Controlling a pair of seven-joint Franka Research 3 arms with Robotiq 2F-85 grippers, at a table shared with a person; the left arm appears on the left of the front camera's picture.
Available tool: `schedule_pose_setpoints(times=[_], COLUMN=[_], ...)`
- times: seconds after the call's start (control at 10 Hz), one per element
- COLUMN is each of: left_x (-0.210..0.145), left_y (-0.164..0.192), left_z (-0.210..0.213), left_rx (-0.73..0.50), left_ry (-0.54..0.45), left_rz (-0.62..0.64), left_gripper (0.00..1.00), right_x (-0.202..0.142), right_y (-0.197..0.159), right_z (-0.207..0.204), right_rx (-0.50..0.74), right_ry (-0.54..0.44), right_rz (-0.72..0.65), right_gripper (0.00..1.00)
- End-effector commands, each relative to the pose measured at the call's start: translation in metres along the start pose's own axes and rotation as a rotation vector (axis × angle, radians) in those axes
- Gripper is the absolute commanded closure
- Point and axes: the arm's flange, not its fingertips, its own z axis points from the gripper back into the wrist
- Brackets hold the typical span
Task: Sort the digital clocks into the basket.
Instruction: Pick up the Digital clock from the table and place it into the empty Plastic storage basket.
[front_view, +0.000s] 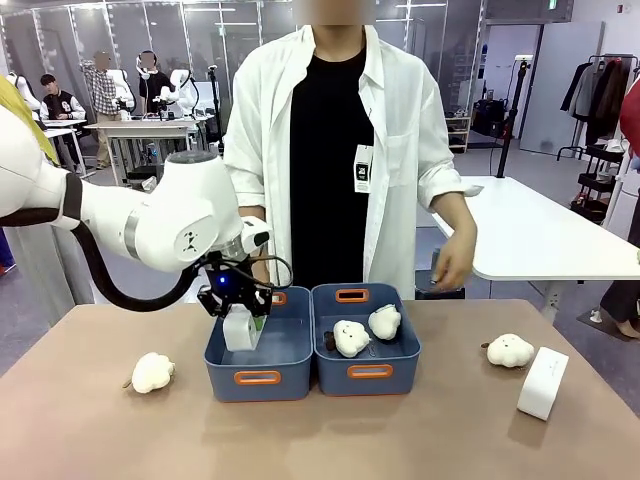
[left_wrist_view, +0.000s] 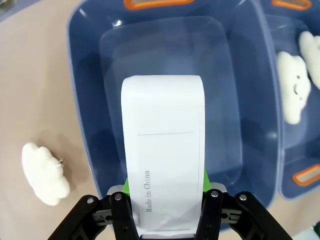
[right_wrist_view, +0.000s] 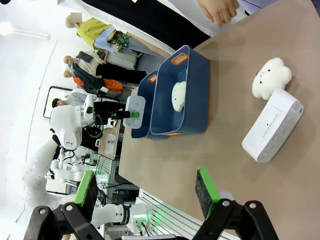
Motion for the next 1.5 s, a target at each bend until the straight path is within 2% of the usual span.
schedule_pose_setpoints(times=[0.0,0.2,0.3,0.4,0.5,0.6,0.7,1.0,1.1,1.4], left_x=[-0.009,-0.014,-0.015,-0.016,-0.015,-0.015,-0.014,-0.023,-0.012,-0.012], left_y=[-0.009,-0.003,-0.004,-0.005,-0.006,-0.006,-0.006,0.000,-0.003,-0.003], left_z=[-0.021,-0.020,-0.021,-0.024,-0.025,-0.025,-0.024,-0.009,-0.021,-0.021], left_rx=[0.052,0.024,0.041,0.038,0.033,0.026,0.034,0.027,0.024,0.024], left_ry=[-0.022,-0.024,-0.013,0.010,0.019,0.023,0.025,-0.009,0.018,0.018], left_rz=[0.048,0.085,0.087,0.078,0.081,0.073,0.078,0.086,0.066,0.066], left_gripper=[0.49,0.49,0.31,0.29,0.10,0.09,0.00,0.00,0.00,0.00], right_x=[-0.001,-0.001,-0.001,-0.001,-0.001,-0.001,-0.001,-0.001,-0.001,-0.001], right_y=[0.004,0.004,0.004,0.004,0.004,0.004,0.004,0.004,0.004,0.004], right_z=[0.002,0.002,0.002,0.002,0.002,0.002,0.002,0.002,0.002,0.002], right_rx=[-0.001,-0.001,-0.001,-0.001,-0.001,-0.001,-0.001,-0.001,-0.001,-0.001], right_ry=[0.007,0.007,0.007,0.007,0.007,0.007,0.007,0.007,0.007,0.007], right_rz=[-0.003,-0.003,-0.003,-0.003,-0.003,-0.003,-0.003,-0.003,-0.003,-0.003], right_gripper=[0.00,0.00,0.00,0.00,0.00,0.00,0.00,0.00,0.00,0.00])
